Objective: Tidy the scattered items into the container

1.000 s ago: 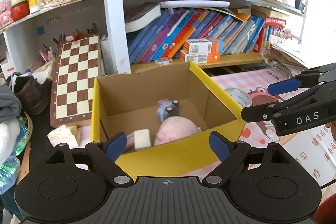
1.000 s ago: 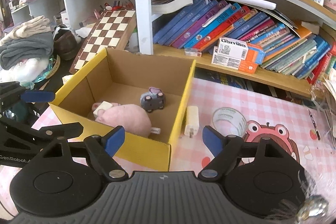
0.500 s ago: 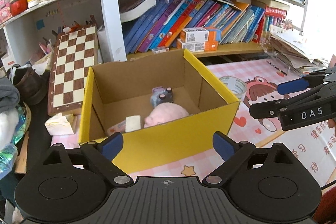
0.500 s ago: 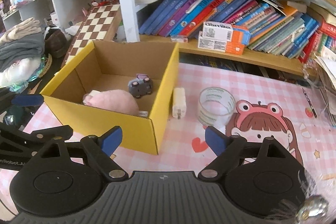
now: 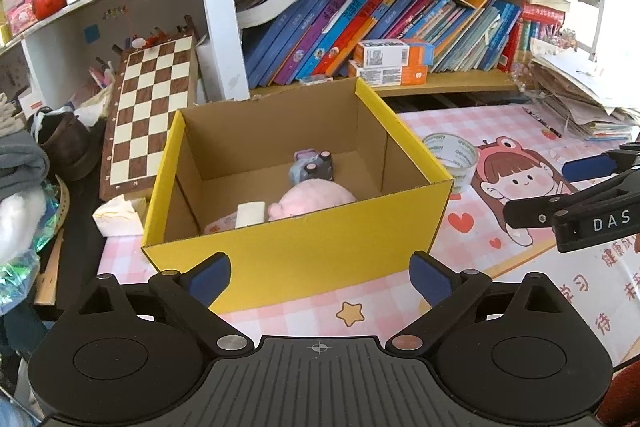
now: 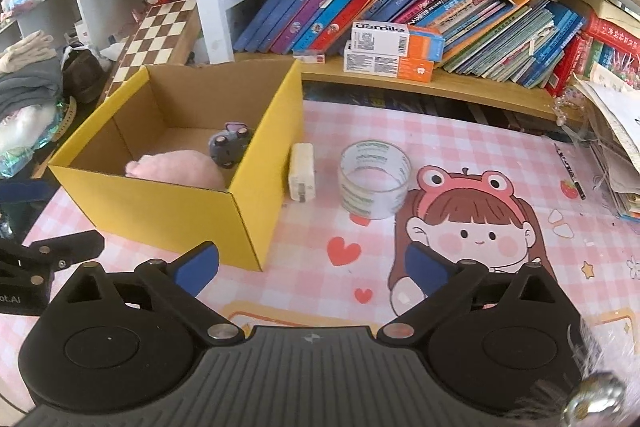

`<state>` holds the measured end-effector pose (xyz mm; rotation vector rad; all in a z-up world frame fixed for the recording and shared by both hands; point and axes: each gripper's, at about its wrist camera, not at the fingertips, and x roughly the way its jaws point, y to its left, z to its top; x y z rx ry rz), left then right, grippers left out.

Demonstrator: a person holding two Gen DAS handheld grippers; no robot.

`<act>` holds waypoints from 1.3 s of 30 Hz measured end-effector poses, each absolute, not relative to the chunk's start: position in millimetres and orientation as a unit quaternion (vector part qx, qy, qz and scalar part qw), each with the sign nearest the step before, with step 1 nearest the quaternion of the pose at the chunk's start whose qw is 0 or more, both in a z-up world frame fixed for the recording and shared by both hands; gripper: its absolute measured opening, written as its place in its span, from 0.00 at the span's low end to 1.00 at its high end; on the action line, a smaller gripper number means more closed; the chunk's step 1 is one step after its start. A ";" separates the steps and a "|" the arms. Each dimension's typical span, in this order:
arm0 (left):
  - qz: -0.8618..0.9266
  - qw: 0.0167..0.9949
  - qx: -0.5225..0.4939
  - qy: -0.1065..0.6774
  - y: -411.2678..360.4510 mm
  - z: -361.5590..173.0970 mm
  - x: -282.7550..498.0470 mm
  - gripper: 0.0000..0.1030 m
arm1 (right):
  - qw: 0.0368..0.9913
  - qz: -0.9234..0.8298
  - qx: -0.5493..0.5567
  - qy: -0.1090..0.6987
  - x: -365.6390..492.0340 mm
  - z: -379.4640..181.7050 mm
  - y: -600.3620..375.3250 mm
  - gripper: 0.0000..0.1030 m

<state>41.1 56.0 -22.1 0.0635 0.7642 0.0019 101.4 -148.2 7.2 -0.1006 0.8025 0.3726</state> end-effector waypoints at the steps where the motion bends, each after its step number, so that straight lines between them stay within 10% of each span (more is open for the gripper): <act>1: 0.004 0.927 0.031 0.374 54.2 -22.4 41.1 0.95 | 0.903 0.180 -0.051 0.387 101.2 6.7 -149.8 0.98; 39: -0.002 0.920 0.061 0.386 -55.8 -29.9 56.4 0.95 | 0.901 0.189 -0.047 0.389 110.8 -6.4 -244.0 0.98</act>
